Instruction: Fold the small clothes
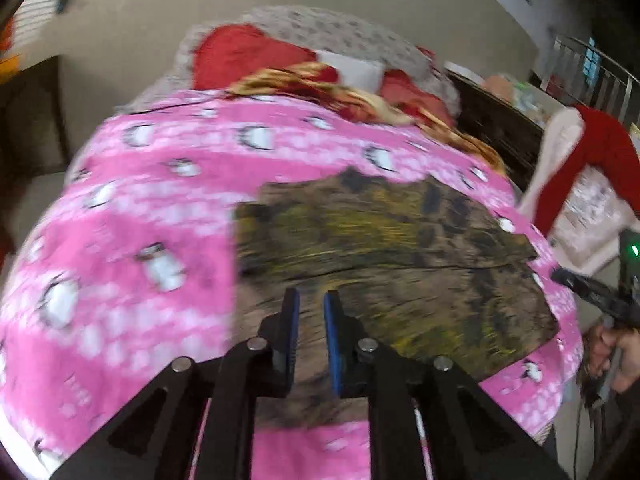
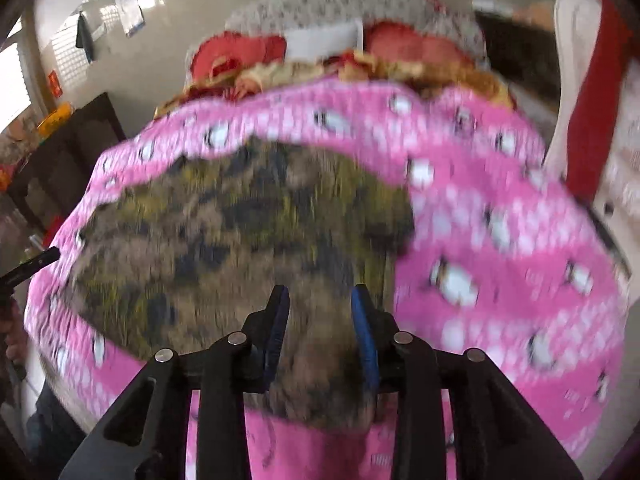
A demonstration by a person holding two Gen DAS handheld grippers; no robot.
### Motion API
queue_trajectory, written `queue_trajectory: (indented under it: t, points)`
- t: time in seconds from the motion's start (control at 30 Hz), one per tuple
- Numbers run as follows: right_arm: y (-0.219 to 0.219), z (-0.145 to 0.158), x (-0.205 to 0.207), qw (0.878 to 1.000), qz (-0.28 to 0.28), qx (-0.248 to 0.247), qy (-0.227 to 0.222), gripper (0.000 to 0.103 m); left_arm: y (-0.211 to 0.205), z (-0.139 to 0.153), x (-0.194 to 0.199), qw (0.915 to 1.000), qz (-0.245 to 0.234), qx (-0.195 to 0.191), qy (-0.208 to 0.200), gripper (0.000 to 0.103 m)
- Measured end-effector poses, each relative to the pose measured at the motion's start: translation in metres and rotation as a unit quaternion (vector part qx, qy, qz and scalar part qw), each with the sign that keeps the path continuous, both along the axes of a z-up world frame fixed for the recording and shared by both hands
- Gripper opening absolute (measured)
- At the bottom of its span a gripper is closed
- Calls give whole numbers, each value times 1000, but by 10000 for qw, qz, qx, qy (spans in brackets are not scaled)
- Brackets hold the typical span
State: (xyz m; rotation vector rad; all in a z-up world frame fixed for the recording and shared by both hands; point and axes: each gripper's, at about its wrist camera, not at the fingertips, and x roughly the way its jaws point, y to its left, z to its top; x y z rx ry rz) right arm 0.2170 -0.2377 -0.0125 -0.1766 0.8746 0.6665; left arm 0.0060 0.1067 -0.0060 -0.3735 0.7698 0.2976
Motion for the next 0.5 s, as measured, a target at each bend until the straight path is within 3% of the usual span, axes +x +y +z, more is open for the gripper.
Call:
queue_trajectory:
  t: [0.07, 0.13, 0.2, 0.27, 0.33, 0.43, 0.5]
  points:
    - [14, -4, 13, 9999, -60, -94, 8, 19, -3, -16, 23, 9993, -84, -181, 305, 14]
    - [30, -21, 27, 9990, -40, -333, 302, 19, 3, -50, 50, 9928, -13, -671, 989, 14]
    - [46, -48, 41, 9945, 74, -764, 709, 19, 9, -56, 59, 9916, 88, -831, 986, 14]
    - [58, -49, 48, 9947, 181, -940, 379, 25, 16, -52, 72, 9903, 171, -828, 1101, 14]
    - [66, -49, 63, 9941, 210, -972, 431, 26, 28, -48, 91, 9905, 249, -700, 1161, 14]
    - [82, -44, 98, 9954, 186, -719, 599, 26, 59, -40, 119, 9923, 529, -472, 1018, 14]
    - [87, -33, 117, 9980, 152, -466, 387, 25, 84, -28, 130, 9931, 817, -123, 836, 15]
